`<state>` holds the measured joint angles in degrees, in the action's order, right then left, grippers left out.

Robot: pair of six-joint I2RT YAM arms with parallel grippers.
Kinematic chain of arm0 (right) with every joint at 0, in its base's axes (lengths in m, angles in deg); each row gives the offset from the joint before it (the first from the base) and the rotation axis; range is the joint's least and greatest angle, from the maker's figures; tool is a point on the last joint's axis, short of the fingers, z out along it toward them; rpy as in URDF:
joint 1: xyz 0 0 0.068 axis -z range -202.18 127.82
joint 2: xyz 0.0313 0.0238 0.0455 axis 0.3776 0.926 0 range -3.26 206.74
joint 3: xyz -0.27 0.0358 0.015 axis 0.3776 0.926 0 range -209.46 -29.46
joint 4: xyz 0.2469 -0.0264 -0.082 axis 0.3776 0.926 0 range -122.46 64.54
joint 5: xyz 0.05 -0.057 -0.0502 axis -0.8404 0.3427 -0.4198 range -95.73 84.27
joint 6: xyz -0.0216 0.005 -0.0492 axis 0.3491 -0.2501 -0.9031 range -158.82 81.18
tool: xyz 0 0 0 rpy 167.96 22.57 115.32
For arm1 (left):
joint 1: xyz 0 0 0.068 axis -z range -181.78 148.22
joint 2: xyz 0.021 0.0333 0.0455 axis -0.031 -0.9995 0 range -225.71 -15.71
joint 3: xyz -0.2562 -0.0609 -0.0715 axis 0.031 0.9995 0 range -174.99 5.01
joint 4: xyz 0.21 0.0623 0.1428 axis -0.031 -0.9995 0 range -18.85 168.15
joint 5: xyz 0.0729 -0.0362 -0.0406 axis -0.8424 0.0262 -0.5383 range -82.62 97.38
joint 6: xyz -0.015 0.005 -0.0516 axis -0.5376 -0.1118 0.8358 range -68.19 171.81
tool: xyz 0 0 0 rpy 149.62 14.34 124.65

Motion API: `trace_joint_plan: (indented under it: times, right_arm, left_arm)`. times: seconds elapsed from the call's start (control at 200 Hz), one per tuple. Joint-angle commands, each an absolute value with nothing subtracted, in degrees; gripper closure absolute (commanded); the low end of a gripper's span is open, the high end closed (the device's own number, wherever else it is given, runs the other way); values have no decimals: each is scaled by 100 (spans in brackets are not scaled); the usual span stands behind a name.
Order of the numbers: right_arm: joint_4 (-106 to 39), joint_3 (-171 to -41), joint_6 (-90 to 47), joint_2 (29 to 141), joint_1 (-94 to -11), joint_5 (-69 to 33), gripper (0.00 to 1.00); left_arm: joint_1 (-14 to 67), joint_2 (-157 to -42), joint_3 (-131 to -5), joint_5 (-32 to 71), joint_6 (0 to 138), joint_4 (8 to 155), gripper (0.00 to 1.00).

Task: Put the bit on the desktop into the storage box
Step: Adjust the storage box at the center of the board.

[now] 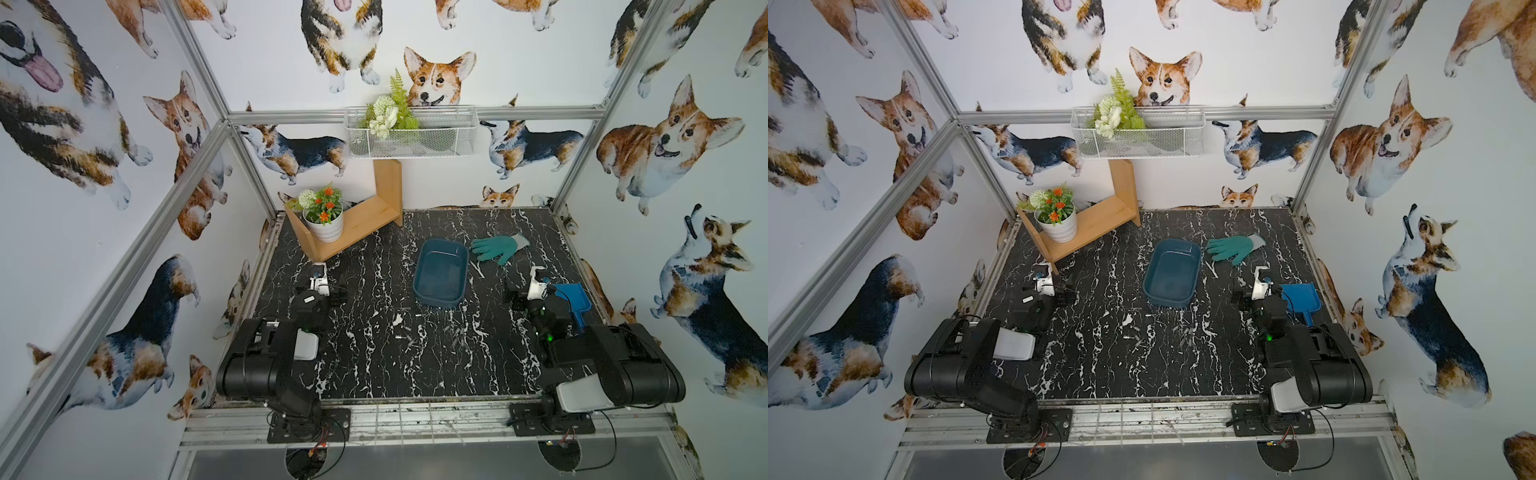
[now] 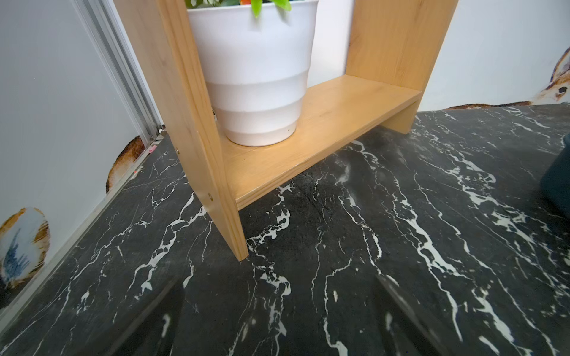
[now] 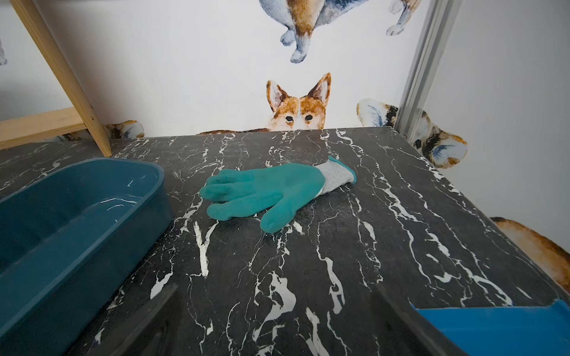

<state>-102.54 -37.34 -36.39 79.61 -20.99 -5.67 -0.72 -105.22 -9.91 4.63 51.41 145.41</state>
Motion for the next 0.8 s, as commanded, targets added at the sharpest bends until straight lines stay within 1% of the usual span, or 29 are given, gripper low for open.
trace_joint_plan:
  times: [0.0, 0.796]
  right_arm:
    - [-10489, -3763, -3708, 7962, -2095, -581, 0]
    - [-10471, -3787, -3734, 7984, -2088, -573, 0]
  left_arm:
    - [-64, -10536, -987, 492, 5076, 14764, 0]
    - [-81, -10536, -1011, 439, 5118, 14709, 0]
